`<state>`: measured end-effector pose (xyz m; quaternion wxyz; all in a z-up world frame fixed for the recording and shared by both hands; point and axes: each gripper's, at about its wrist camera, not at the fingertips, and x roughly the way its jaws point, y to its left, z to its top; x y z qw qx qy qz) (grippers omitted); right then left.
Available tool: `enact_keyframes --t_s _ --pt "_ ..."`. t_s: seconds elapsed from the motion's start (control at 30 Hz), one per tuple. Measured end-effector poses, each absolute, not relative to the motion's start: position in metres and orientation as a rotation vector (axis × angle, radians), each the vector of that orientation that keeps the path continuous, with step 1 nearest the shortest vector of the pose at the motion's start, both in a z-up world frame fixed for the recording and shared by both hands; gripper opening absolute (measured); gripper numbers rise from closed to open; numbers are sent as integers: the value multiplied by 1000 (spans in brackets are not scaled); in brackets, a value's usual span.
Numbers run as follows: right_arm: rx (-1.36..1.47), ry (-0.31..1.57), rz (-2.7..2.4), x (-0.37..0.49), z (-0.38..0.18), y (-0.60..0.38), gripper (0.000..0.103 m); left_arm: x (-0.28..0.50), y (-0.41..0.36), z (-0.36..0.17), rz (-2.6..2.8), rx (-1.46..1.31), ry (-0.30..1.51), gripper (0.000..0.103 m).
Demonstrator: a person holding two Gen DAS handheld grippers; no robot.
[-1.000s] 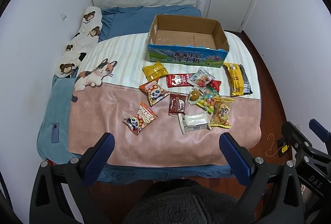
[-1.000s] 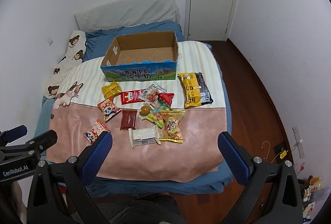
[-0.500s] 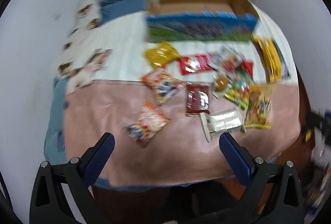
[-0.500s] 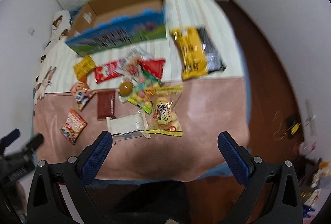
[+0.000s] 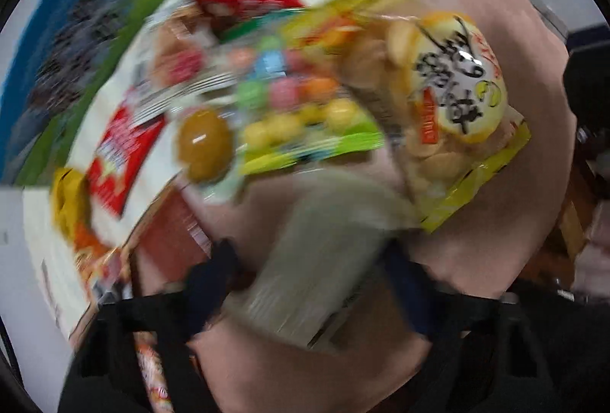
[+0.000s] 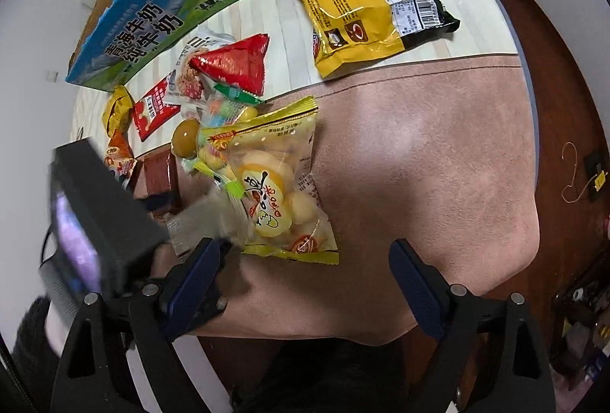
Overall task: Organize snacks
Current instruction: 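Grasp the white wafer bar with the left tool while the right tool grasps the yellow bread bag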
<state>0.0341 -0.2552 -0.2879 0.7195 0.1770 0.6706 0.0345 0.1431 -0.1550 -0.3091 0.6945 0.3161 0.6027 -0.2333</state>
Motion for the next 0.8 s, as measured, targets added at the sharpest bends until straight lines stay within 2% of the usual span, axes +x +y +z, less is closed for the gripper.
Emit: enact_keyframes --t_s 0.13,0.23,0.4,0.53,0.6,0.67,0.7,0.8 --pt "389 1472 108 38 -288 -251 92 150 -146 -303 -481 604 1373 49" --pt "395 1475 124 47 -295 -240 87 159 -115 -299 -352 366 1453 46" --pt "382 1492 90 67 -316 -215 84 170 -23 -309 -3 -227 1606 46" --pt "310 1541 -6 86 -344 -195 82 171 -5 -313 8 -330 1614 50" --pt "272 1572 -45 91 -354 -191 63 177 -14 -316 -25 -252 1625 54" --pt "251 1576 -55 91 -353 -190 49 176 -17 -320 -64 -187 1638 55" --pt "250 1582 -38 88 -350 -190 45 178 -21 -322 -75 -167 1644 56" --pt "249 1644 27 79 -344 -184 44 172 -31 -328 -103 -123 1657 57"
